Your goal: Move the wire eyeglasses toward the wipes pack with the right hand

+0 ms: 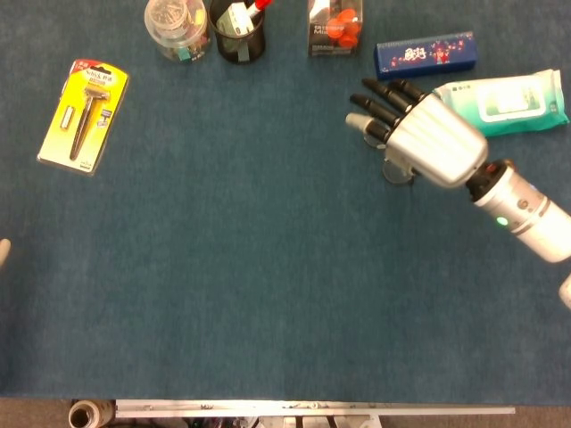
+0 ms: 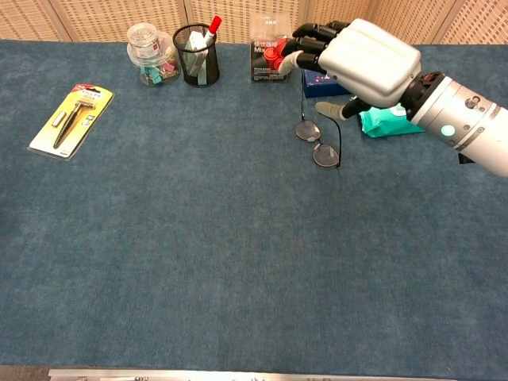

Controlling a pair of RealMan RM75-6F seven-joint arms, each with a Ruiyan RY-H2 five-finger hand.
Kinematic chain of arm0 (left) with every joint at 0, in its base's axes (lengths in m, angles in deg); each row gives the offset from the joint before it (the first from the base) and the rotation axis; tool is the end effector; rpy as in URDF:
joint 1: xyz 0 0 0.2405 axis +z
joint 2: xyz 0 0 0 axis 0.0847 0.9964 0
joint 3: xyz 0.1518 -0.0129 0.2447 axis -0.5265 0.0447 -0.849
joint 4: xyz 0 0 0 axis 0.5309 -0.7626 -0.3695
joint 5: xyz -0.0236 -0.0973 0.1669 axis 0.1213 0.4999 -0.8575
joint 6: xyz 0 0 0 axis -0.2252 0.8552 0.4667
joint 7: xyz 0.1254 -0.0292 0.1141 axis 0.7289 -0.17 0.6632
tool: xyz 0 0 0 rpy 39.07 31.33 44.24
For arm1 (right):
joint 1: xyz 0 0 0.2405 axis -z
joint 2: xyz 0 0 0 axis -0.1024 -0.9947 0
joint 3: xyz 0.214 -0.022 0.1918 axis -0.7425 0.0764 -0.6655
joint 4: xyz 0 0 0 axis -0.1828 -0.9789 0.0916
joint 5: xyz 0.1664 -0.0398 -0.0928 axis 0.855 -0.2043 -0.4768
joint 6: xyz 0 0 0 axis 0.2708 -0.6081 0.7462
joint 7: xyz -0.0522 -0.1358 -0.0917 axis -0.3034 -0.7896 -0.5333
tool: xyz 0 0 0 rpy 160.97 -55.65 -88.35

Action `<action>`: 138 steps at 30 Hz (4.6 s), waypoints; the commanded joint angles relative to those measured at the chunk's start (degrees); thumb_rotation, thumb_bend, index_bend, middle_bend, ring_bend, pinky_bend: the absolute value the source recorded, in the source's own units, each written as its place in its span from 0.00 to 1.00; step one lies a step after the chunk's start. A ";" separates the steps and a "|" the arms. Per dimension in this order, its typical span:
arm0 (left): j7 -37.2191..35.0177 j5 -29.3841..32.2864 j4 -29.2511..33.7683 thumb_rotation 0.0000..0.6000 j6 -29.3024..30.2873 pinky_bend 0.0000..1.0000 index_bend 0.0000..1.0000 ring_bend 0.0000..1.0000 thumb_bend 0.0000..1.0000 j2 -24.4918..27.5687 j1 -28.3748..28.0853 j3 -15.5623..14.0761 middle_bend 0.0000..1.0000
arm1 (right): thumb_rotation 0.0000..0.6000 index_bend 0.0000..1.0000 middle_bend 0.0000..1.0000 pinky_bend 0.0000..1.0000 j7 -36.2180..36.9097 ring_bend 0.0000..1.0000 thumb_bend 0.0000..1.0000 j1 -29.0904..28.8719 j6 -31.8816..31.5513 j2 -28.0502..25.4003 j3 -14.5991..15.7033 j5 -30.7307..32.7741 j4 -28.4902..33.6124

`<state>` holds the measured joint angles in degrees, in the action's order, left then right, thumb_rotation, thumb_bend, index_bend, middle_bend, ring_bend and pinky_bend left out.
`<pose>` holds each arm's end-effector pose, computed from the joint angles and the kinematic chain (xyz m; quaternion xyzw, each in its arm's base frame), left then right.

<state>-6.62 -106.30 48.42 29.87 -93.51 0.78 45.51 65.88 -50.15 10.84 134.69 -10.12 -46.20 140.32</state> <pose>-0.3290 0.1993 0.1928 -0.6040 -0.3908 -0.3788 0.5822 -0.1426 -0.3807 0.0266 0.8061 -0.0871 0.4475 0.3772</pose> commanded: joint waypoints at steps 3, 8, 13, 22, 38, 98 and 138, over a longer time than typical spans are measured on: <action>0.07 0.04 -0.05 1.00 -0.15 0.56 0.67 0.44 0.23 -0.06 -0.06 -0.01 0.55 | 1.00 0.28 0.22 0.27 -0.07 0.13 0.27 1.02 -1.76 -0.84 -1.00 0.80 0.77; 0.14 -0.06 0.00 1.00 -0.23 0.56 0.67 0.44 0.23 -0.13 -0.09 -0.11 0.55 | 1.00 0.28 0.22 0.27 -1.74 0.13 0.27 2.05 -2.59 -1.78 -1.44 1.53 0.72; 0.13 0.14 -0.08 1.00 -0.47 0.56 0.67 0.44 0.23 -0.17 -0.17 -0.08 0.55 | 1.00 0.28 0.22 0.27 -3.04 0.13 0.27 3.18 -3.30 -2.90 -0.93 1.35 0.19; 0.45 0.02 -0.01 1.00 -0.66 0.56 0.67 0.44 0.23 -0.31 -0.23 -0.24 0.55 | 1.00 0.28 0.22 0.27 -2.89 0.13 0.27 4.81 -2.57 -2.34 1.03 1.15 -2.79; -0.39 -0.11 0.18 1.00 -0.45 0.56 0.67 0.44 0.23 0.02 -0.16 -0.25 0.55 | 1.00 0.28 0.22 0.27 0.12 0.13 0.27 7.07 -1.22 0.86 3.70 1.14 -9.91; -0.69 -0.24 0.51 1.00 0.06 0.56 0.67 0.44 0.23 0.36 0.04 -0.18 0.55 | 1.00 0.29 0.28 0.26 -8.41 0.13 0.57 7.86 15.47 -0.69 6.70 6.33 1.32; 0.02 -0.31 0.63 1.00 0.01 0.56 0.67 0.44 0.23 0.17 0.05 -0.25 0.55 | 1.00 0.29 0.28 0.27 -8.54 0.13 0.57 8.18 8.88 -6.82 8.26 -0.66 14.31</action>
<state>-6.59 -106.62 49.04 29.87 -93.34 0.82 45.25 58.52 -42.15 20.59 129.37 -1.82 -46.13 152.46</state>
